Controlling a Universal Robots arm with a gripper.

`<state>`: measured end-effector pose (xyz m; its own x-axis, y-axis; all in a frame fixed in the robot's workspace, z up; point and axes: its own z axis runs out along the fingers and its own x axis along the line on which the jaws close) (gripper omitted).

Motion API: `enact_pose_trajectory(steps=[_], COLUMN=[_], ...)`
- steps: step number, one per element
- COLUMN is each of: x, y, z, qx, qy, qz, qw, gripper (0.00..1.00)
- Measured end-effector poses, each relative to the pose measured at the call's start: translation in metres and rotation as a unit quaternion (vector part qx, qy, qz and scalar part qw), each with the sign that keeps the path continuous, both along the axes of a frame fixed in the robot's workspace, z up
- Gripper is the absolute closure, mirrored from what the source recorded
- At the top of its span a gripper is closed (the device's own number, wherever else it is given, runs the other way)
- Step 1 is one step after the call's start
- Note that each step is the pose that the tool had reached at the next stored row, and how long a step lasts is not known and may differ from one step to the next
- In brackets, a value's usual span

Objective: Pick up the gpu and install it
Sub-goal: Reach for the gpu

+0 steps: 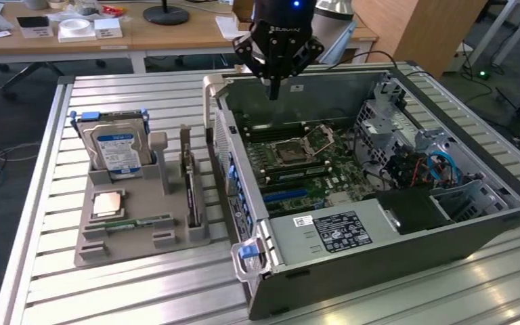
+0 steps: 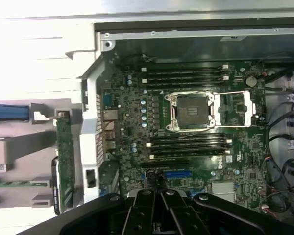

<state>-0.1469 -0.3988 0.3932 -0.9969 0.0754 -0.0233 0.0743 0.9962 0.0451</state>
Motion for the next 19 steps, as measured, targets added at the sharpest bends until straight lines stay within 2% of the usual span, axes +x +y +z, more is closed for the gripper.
enact_pose_trajectory(steps=[6, 19], x=[-0.026, -0.074], y=[0.0, 0.0], z=[-0.0001, -0.0003], qx=[0.0, 0.0], qy=[0.0, 0.0], qz=[0.0, 0.0], qw=[1.0, 1.0], gripper=[0.89, 0.89])
